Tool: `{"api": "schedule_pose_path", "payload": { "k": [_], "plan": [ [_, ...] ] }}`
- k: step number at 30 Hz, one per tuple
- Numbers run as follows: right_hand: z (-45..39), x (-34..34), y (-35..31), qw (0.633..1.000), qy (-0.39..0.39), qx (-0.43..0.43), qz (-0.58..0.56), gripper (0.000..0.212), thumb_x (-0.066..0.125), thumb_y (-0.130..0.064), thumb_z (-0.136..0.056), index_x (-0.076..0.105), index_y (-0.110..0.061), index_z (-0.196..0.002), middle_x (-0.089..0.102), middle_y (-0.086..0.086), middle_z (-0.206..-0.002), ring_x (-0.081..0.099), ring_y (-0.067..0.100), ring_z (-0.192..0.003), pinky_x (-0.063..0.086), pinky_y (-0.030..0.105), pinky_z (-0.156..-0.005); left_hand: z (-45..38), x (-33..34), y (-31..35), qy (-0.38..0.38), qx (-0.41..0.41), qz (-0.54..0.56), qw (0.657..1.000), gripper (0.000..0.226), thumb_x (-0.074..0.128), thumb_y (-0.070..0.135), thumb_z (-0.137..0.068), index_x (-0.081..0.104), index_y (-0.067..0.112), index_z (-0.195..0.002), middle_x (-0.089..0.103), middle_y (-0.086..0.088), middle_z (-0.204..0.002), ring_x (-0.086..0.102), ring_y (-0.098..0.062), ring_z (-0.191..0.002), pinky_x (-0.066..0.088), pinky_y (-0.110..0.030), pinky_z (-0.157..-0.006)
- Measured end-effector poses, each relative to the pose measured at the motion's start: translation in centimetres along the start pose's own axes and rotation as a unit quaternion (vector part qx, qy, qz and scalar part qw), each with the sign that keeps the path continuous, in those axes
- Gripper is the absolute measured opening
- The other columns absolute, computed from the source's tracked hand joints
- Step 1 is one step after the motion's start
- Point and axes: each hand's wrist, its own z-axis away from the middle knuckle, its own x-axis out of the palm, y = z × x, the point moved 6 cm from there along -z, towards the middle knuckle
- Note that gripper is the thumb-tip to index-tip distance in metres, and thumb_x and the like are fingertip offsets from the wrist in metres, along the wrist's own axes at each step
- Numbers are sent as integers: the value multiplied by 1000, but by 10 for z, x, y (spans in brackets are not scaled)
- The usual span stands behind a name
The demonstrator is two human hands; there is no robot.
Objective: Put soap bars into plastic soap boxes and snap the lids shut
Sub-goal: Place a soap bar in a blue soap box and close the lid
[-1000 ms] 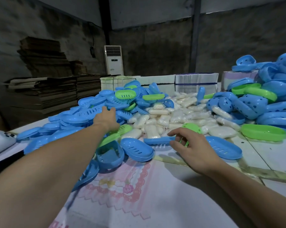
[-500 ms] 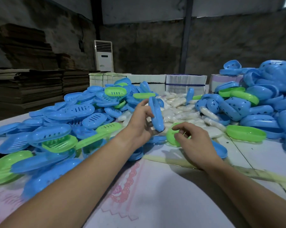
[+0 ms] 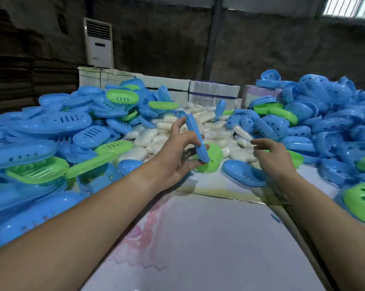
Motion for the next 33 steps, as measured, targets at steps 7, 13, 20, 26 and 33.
{"api": "schedule_pose_path", "payload": {
  "k": [7, 13, 20, 26, 33],
  "plan": [
    [-14, 21, 7, 965, -172, -45, 195, 65, 59, 2, -82, 55, -29, -140, 57, 9, -141, 54, 30, -123, 41, 27, -91, 4, 13, 5, -54, 5, 43, 998, 85, 49, -3, -75, 46, 52, -139, 53, -15, -125, 61, -44, -116, 60, -53, -83],
    [-22, 34, 5, 931, -234, -66, 272, 69, 53, 0, -82, 47, -27, -145, 47, 10, -147, 48, 30, -128, 38, 28, -98, -1, 8, 2, -51, 2, 34, 998, 77, 41, -6, -90, 46, 51, -141, 50, -14, -120, 59, -41, -109, 62, -47, -74],
    [-28, 24, 9, 891, -209, -64, 399, 57, 59, -42, -83, 51, -34, -139, 49, 5, -133, 41, 38, -127, 36, 45, -107, -2, 4, -3, -39, -17, 34, 999, 60, 46, 7, -96, 49, 48, -139, 49, -11, -117, 59, -39, -109, 60, -57, -79],
    [-27, 20, 10, 912, -209, -44, 351, 58, 68, -46, -78, 56, -27, -131, 59, 5, -109, 51, 25, -97, 47, 36, -88, -4, -1, -8, -2, -46, 29, 999, 42, 53, 22, -99, 55, 47, -133, 52, -11, -118, 62, -42, -119, 62, -54, -69],
    [-16, 10, 2, 956, -141, -31, 254, 64, 79, -42, -73, 52, -26, -130, 58, 1, -104, 54, 23, -99, 48, 36, -85, -5, 3, -10, -25, -37, -13, 999, 38, 61, 26, -98, 60, 57, -121, 52, -4, -131, 62, -38, -120, 61, -49, -68]
  ]
}}
